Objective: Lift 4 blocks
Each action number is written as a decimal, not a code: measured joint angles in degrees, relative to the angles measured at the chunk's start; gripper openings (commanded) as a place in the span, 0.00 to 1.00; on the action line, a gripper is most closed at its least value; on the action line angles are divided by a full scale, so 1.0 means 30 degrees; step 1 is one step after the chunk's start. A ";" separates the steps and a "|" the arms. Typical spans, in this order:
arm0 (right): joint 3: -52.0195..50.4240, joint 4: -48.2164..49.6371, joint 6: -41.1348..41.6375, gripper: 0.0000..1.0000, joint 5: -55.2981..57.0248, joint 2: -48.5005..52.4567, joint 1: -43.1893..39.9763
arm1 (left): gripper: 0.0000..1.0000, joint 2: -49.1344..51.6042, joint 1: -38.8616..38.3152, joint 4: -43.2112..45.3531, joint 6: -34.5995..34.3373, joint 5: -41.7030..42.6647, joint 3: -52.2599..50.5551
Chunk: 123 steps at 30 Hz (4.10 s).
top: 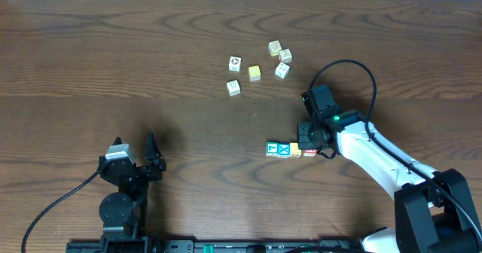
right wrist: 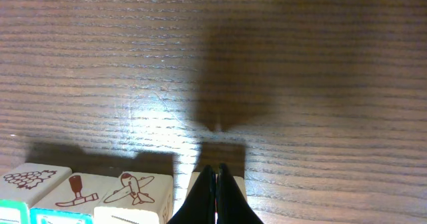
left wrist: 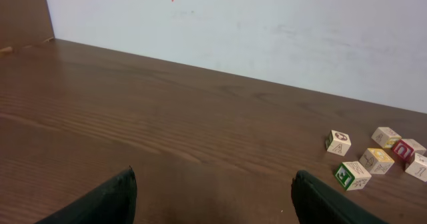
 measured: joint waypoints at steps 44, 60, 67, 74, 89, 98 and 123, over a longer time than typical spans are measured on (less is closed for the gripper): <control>0.0007 -0.1814 0.1100 0.01 0.1610 0.0007 -0.1486 | 0.75 0.0000 0.0000 0.0007 0.0000 0.0000 0.0000; 0.0007 -0.2062 0.1107 0.01 0.0131 0.0007 -0.0605 | 0.75 0.0000 0.0000 0.0007 0.0000 0.0000 0.0000; 0.0007 -0.2076 0.1115 0.01 0.0102 0.0007 -0.0583 | 0.75 0.0000 0.0000 0.0007 0.0000 0.0000 0.0000; 0.0007 -0.2040 0.1035 0.01 -0.0051 0.0007 -0.0576 | 0.75 0.0000 0.0000 0.0000 0.0000 0.0000 0.0000; 0.0007 -0.1982 0.0729 0.01 -0.0240 0.0007 -0.0291 | 0.75 0.0000 0.0000 0.0000 0.0000 0.0000 0.0000; 0.0007 -0.1880 0.0670 0.01 -0.0240 0.0007 -0.0291 | 0.75 0.0000 0.0000 0.0000 0.0000 0.0000 0.0000; 0.0007 -0.5442 0.1778 0.01 -0.1013 0.0015 0.1676 | 0.75 0.0000 0.0000 0.0007 0.0000 -0.0007 0.0000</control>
